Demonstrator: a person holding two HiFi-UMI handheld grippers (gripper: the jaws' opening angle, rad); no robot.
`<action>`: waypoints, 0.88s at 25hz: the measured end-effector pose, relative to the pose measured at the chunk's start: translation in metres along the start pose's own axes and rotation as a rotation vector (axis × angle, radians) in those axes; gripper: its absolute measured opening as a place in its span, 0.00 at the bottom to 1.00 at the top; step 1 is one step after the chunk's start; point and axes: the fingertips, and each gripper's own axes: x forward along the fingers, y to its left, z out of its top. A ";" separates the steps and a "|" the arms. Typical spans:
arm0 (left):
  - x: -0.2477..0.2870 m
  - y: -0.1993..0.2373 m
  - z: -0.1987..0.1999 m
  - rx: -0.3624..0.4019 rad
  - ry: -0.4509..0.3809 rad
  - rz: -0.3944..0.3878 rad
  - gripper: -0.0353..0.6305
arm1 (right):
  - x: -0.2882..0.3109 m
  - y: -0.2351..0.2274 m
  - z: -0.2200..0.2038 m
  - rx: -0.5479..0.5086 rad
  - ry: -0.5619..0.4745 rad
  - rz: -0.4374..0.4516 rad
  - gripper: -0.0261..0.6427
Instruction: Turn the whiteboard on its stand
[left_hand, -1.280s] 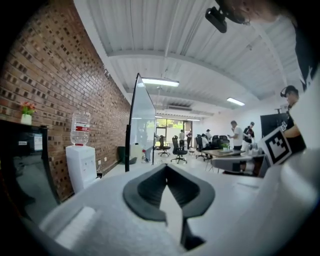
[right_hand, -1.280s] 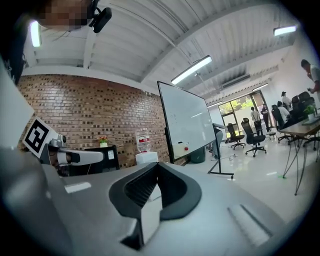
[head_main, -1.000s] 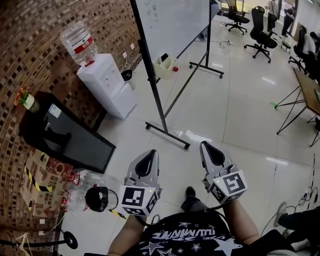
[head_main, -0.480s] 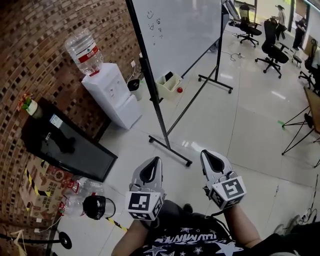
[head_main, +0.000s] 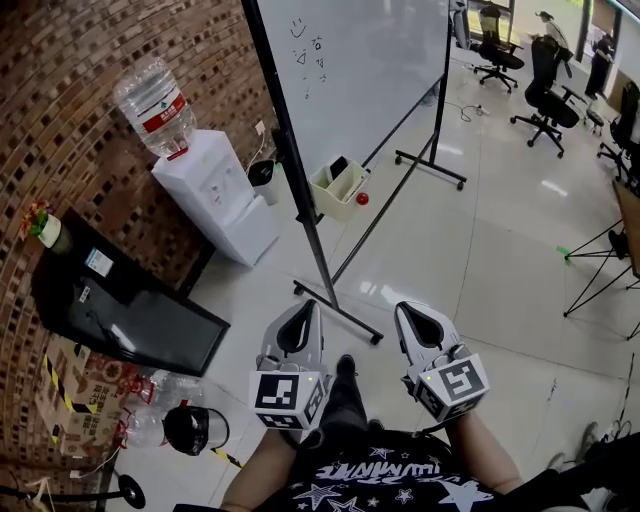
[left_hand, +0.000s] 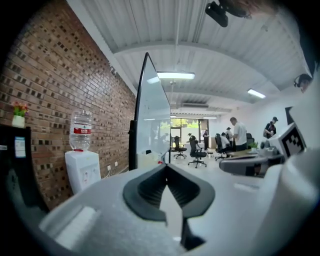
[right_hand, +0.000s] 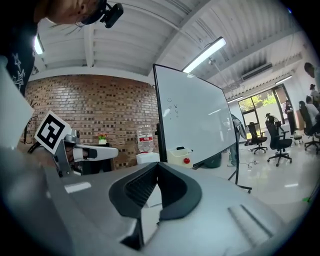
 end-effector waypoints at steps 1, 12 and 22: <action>0.009 0.004 0.002 0.002 -0.004 -0.005 0.06 | 0.006 -0.003 0.002 -0.002 -0.001 0.000 0.05; 0.107 0.063 0.031 -0.016 -0.039 -0.017 0.06 | 0.101 -0.028 0.036 -0.033 -0.046 0.012 0.05; 0.160 0.106 0.035 -0.040 -0.012 -0.044 0.29 | 0.165 -0.044 0.051 -0.035 -0.047 -0.007 0.05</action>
